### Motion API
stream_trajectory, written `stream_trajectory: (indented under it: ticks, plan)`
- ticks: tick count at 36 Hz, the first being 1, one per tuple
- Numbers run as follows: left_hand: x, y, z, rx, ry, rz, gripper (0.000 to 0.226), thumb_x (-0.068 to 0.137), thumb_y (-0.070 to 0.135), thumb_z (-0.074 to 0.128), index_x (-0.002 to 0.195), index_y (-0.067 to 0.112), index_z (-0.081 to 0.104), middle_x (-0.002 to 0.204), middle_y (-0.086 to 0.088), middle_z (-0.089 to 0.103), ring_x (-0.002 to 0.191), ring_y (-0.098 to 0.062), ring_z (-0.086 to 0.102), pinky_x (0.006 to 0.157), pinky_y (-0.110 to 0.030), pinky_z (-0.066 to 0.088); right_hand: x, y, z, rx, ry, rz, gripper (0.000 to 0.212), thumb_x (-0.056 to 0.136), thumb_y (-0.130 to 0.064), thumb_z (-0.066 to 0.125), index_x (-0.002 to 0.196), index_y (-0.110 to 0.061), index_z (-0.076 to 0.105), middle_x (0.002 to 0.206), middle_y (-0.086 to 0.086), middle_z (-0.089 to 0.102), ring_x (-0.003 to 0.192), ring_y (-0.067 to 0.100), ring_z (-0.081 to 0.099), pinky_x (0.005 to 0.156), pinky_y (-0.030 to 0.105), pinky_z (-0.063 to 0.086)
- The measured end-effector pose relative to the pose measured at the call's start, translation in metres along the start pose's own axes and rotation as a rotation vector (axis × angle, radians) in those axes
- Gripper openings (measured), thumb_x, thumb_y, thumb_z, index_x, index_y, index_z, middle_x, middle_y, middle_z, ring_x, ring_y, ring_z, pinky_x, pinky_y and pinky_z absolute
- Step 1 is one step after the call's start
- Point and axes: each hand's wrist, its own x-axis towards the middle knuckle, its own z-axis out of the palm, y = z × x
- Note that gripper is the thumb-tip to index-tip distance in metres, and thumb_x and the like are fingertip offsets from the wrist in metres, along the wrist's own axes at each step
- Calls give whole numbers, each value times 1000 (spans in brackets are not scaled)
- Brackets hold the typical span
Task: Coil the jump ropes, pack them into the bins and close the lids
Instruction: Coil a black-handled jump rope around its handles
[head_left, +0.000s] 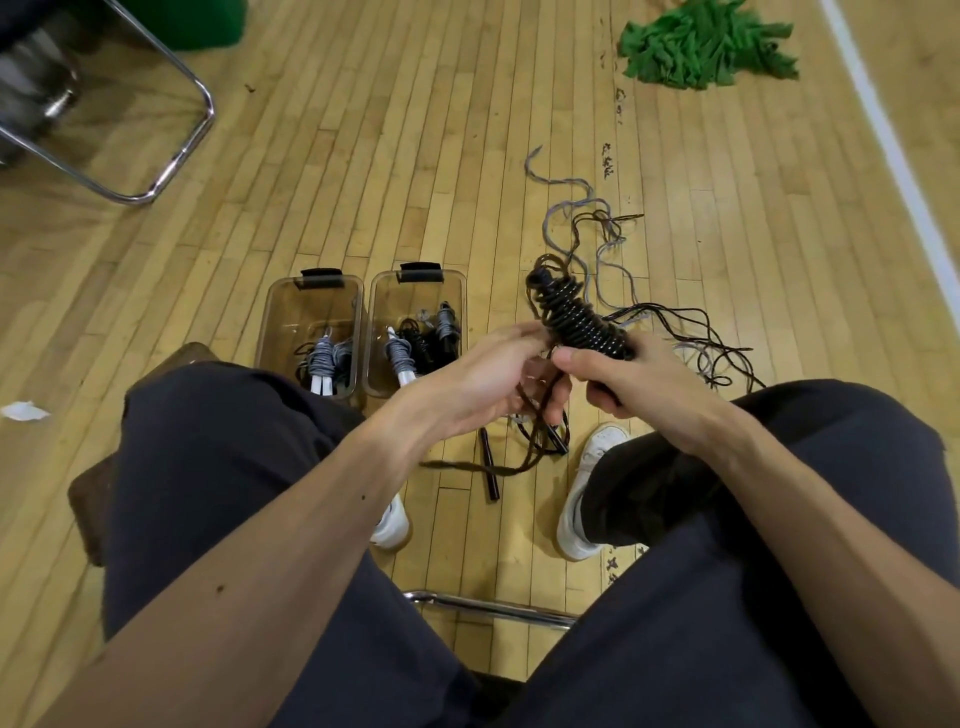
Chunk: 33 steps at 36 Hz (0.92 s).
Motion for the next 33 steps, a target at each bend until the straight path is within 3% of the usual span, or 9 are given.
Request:
stream_trajectory:
  ticks: [2, 5, 8, 11, 14, 19, 24, 28, 33]
  plan:
    - [1, -2, 1, 53, 9, 23, 33, 110, 28, 32, 127, 7, 51, 65, -6, 62, 60, -23, 60, 79, -47, 41, 4, 4, -4, -3, 67, 21, 28, 93, -36, 67, 79, -12, 63, 54, 0, 48, 49, 10, 38, 47, 20, 29]
    - [3, -2, 5, -24, -10, 4, 30, 110, 31, 34, 126, 14, 52, 64, -3, 54, 55, -18, 50, 81, -53, 54, 8, 9, -5, -16, 84, 29, 39, 90, -40, 69, 85, -2, 63, 57, 5, 45, 52, 14, 38, 47, 22, 28]
    - [1, -4, 6, 11, -21, -28, 30, 109, 37, 32, 129, 22, 49, 66, -1, 44, 52, -13, 42, 62, -39, 58, 10, 9, -9, -11, 124, 35, 31, 91, -37, 70, 80, -10, 61, 53, -2, 46, 48, 11, 38, 45, 20, 30]
    - [-2, -10, 4, 268, 25, 6, 34, 110, 37, 29, 127, 21, 54, 67, 4, 39, 51, -6, 35, 48, -24, 39, 14, 13, -21, -59, 226, 35, 27, 87, -38, 75, 82, -16, 62, 55, -7, 52, 46, 6, 43, 44, 18, 36]
    - [-7, -13, 2, 599, 80, 114, 33, 109, 36, 30, 112, 19, 59, 64, 14, 42, 52, -3, 36, 53, -24, 33, 13, 17, -24, -223, 211, 45, 31, 82, -40, 80, 84, -14, 65, 60, -3, 54, 47, 3, 46, 46, 17, 39]
    - [-17, -9, -9, 921, 26, 151, 20, 106, 32, 45, 106, 19, 60, 75, 6, 58, 56, -5, 48, 55, -24, 40, 15, 24, -21, -391, 145, 125, 41, 74, -39, 86, 86, -7, 64, 61, -1, 57, 43, 1, 48, 44, 15, 36]
    - [-21, -8, -7, 1166, 12, 162, 15, 104, 30, 50, 100, 18, 58, 73, 8, 52, 63, -10, 50, 56, -29, 35, 17, 31, -17, -407, 103, 198, 56, 71, -46, 87, 92, 1, 65, 60, 1, 56, 48, 11, 48, 52, 28, 38]
    - [-19, -10, -2, 1359, 20, 224, 24, 106, 31, 45, 118, 17, 61, 84, 7, 54, 79, -14, 56, 70, -32, 46, 18, 27, -9, -490, 16, 339, 54, 73, -48, 86, 91, -3, 62, 66, 4, 56, 57, 18, 50, 55, 30, 40]
    - [-19, -13, -2, 1528, 3, 408, 29, 106, 38, 40, 118, 20, 60, 104, 4, 61, 94, -17, 61, 78, -39, 54, 16, 24, -5, -533, -158, 468, 45, 77, -49, 82, 73, -12, 58, 49, -3, 56, 37, 9, 46, 42, 18, 37]
